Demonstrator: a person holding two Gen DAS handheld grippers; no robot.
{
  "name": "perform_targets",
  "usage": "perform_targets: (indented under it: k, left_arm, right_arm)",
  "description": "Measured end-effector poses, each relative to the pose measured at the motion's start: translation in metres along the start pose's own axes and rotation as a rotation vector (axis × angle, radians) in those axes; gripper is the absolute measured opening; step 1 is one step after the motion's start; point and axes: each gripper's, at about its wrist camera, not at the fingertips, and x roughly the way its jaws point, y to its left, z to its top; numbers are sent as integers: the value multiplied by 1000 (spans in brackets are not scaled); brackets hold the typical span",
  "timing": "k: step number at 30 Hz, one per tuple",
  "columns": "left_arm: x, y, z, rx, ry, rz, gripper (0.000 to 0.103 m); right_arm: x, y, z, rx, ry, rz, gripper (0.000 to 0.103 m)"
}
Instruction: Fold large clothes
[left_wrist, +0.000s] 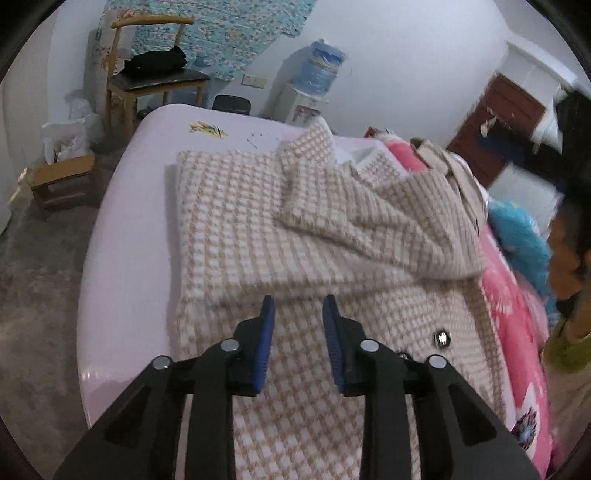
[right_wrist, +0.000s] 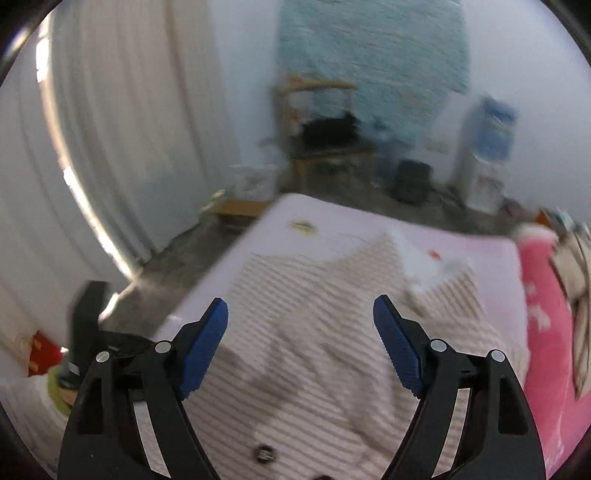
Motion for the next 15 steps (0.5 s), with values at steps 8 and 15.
perform_targets:
  k: [8, 15]
  left_arm:
    - [85, 2, 82, -154, 65, -106, 38]
    - [150, -16, 104, -70, 139, 115, 20]
  right_arm:
    - [-13, -180, -50, 447, 21, -192, 77]
    - [-6, -231, -102, 575, 62, -224, 77]
